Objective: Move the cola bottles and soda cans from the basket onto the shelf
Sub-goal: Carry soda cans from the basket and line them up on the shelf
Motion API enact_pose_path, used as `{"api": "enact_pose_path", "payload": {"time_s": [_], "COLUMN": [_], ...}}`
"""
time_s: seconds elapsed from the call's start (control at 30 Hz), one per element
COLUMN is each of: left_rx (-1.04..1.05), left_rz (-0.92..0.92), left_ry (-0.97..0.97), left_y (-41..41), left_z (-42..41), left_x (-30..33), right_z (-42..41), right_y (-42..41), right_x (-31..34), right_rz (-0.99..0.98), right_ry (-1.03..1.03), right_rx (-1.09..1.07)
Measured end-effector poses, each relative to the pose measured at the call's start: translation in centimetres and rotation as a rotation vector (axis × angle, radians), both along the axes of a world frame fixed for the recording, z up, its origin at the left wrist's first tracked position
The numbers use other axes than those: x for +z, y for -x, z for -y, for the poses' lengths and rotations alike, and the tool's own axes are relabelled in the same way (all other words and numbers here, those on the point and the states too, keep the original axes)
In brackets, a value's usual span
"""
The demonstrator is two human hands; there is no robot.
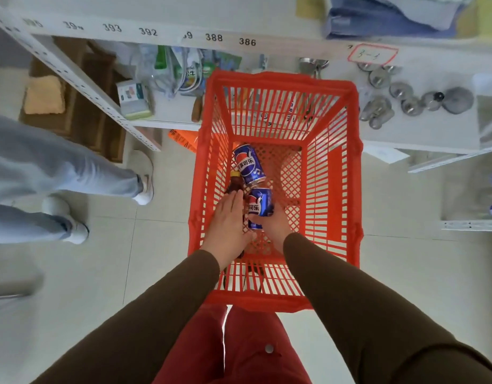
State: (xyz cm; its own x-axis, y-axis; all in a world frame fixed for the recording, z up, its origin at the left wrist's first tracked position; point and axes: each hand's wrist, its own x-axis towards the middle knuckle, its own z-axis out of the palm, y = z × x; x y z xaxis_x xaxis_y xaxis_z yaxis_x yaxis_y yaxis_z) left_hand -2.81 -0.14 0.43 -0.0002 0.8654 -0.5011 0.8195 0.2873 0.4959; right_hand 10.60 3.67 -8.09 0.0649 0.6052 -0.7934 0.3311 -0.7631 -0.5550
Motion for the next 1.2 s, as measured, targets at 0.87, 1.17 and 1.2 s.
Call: {"api": "enact_pose_path", "payload": {"time_s": [0.87, 1.17, 1.2], "left_rx": [0.349, 0.604, 0.622], "left_rz": [0.016, 0.376, 0.405], "left_ry": [0.203, 0.344, 0.340], "left_y": [-1.6, -3.0, -3.0], "left_z": [-14.9, -17.9, -17.8], "left_x": [-10.4, -10.8, -10.9], "right_z": [-1.1, -1.2, -1.2], "right_y": [-5.2, -6.1, -6.1], "right_x": [7.3, 6.4, 6.4], "right_rz": [-0.232, -0.256, -0.258], "right_ry": [0.022, 0.042, 0.042], "right_rx": [-0.425, -0.492, -0.492]}}
